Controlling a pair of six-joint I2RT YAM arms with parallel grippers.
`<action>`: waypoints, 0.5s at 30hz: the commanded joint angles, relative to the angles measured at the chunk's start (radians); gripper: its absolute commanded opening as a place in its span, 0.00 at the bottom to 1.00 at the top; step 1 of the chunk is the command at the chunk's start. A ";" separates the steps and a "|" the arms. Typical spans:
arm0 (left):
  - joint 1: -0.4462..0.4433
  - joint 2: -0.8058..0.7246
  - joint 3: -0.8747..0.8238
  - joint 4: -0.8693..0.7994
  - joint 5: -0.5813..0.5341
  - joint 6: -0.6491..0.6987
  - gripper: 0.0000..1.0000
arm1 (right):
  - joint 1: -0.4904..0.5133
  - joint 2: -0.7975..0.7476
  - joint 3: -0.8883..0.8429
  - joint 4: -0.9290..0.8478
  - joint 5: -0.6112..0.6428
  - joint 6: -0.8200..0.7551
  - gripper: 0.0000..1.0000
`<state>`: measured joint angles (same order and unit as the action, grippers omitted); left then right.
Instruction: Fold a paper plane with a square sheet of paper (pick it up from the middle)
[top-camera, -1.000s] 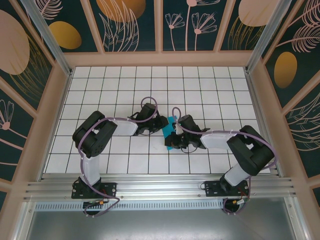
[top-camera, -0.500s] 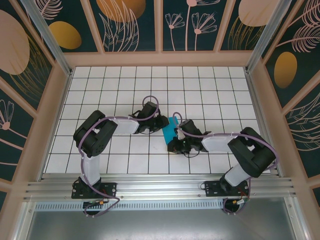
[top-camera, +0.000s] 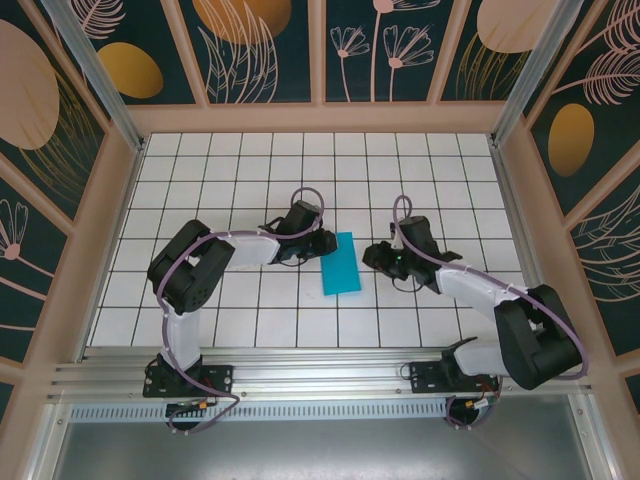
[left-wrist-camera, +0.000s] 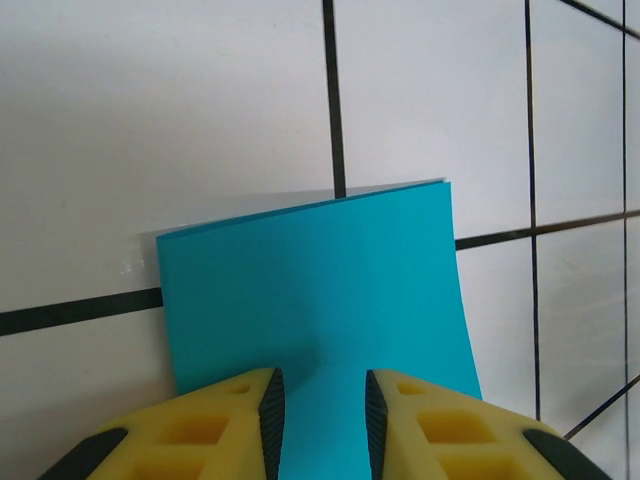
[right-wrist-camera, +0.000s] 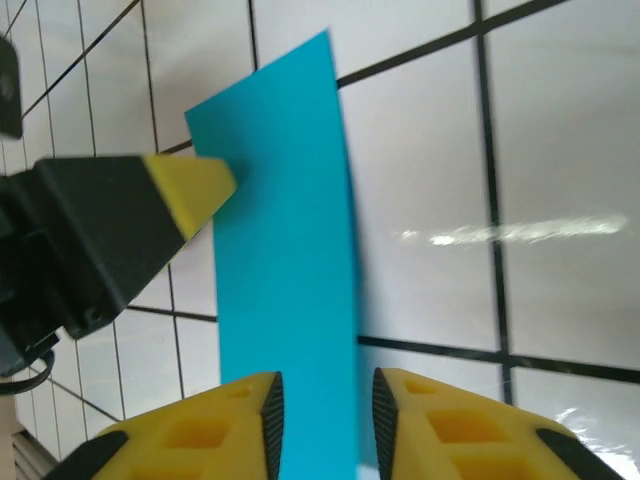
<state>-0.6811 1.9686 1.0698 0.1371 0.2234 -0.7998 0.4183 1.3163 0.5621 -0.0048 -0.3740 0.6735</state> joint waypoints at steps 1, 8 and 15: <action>0.007 0.017 0.018 -0.089 -0.030 0.125 0.32 | -0.041 0.035 -0.015 0.015 -0.073 -0.045 0.35; 0.006 -0.067 0.042 -0.063 0.031 0.108 0.38 | -0.075 0.129 0.003 0.056 -0.199 -0.102 0.41; 0.006 -0.155 -0.018 -0.017 0.031 0.026 0.48 | -0.075 0.218 0.060 0.068 -0.282 -0.143 0.44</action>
<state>-0.6807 1.8740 1.0821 0.1032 0.2577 -0.7406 0.3492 1.5131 0.5842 0.0223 -0.5846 0.5728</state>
